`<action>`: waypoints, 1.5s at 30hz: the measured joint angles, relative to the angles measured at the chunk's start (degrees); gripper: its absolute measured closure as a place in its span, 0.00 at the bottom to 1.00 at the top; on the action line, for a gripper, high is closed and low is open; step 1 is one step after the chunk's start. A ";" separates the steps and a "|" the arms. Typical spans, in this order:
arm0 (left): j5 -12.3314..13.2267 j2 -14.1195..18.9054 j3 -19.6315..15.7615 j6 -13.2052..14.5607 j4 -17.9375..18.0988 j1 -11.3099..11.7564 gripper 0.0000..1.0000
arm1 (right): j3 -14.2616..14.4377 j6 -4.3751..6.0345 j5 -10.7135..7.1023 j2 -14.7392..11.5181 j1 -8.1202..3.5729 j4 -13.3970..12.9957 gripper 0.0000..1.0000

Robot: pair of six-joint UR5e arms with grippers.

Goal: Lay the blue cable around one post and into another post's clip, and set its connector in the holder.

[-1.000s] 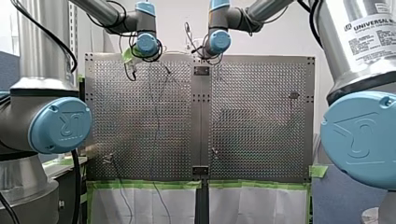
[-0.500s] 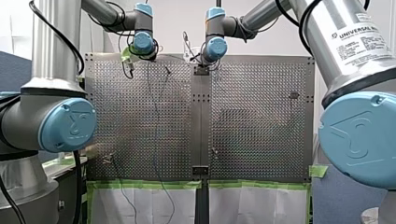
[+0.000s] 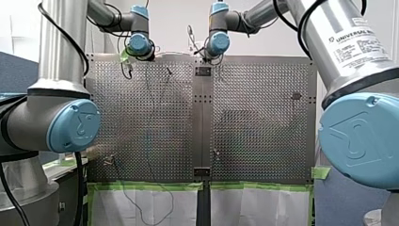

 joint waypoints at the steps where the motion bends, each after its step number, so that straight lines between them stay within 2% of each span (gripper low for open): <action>1: 0.40 -0.23 0.00 -0.03 0.06 0.05 0.00 | -0.48 0.00 0.04 0.08 -0.09 -0.07 1.00; 7: 2.20 -1.07 0.19 -0.93 0.70 0.57 0.00 | -3.41 0.10 0.07 0.45 -0.52 -0.95 1.00; 13: 3.99 -3.49 0.94 -1.57 1.14 1.53 0.00 | -6.23 0.00 0.06 1.57 -0.72 -0.91 1.00; 23: 6.55 -6.19 1.06 -2.29 1.98 2.18 0.00 | -11.26 -0.03 0.83 4.31 -0.77 -0.35 1.00; 28: 7.47 -7.96 1.03 -2.30 1.87 1.86 0.00 | -13.36 -0.12 1.84 6.28 -1.26 1.34 1.00; 32: 7.53 -8.55 1.00 -2.20 1.81 1.41 0.00 | -13.43 -0.55 3.16 7.85 -1.73 3.31 1.00; 36: 7.43 -8.65 0.70 -2.27 1.80 1.12 0.00 | -12.04 -0.80 3.99 8.34 -2.18 4.60 1.00; 41: 6.80 -8.66 0.34 -2.31 1.77 0.75 0.00 | -10.02 -0.27 4.38 8.40 -2.82 3.42 1.00; 45: 6.52 -8.67 0.14 -2.33 1.79 0.34 0.00 | -8.10 0.32 5.34 8.41 -3.51 1.60 1.00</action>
